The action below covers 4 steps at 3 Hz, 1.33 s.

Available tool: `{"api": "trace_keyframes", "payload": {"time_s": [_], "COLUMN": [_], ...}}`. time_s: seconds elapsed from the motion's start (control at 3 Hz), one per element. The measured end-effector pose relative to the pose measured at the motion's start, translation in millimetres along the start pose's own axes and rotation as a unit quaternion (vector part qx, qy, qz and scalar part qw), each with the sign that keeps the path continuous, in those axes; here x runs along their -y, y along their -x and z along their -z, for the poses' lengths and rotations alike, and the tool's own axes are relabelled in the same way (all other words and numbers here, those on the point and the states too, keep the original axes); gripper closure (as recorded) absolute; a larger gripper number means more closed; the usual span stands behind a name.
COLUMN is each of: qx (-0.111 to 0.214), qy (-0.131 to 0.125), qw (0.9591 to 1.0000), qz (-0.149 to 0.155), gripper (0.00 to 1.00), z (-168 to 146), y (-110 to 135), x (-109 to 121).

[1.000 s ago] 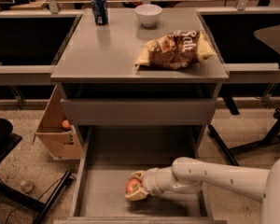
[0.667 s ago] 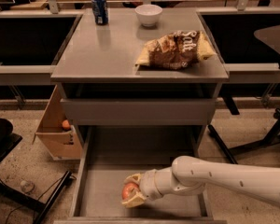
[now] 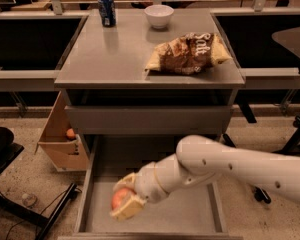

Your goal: Pick apple from middle drawer and place on counter

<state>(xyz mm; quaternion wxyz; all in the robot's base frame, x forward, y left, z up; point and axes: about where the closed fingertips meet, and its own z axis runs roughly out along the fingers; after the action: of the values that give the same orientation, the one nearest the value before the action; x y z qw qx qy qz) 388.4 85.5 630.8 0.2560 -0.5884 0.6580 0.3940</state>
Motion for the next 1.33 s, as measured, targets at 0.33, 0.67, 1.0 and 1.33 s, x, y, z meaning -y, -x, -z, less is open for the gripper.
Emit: {"api": "trace_keyframes", "payload": {"time_s": [0.33, 0.67, 1.0, 1.33], "qx": [-0.011, 0.007, 0.006, 0.001], "qy": [-0.086, -0.191, -0.191, -0.19], "qw": [0.9957, 0.9801, 0.9801, 0.9798], "qz": [0.032, 0.053, 0.054, 0.062], "gripper": [1.0, 1.0, 1.0, 1.0], "z": [93, 169, 169, 172], "y": [129, 209, 211, 218], "x": [23, 37, 40, 53]}}
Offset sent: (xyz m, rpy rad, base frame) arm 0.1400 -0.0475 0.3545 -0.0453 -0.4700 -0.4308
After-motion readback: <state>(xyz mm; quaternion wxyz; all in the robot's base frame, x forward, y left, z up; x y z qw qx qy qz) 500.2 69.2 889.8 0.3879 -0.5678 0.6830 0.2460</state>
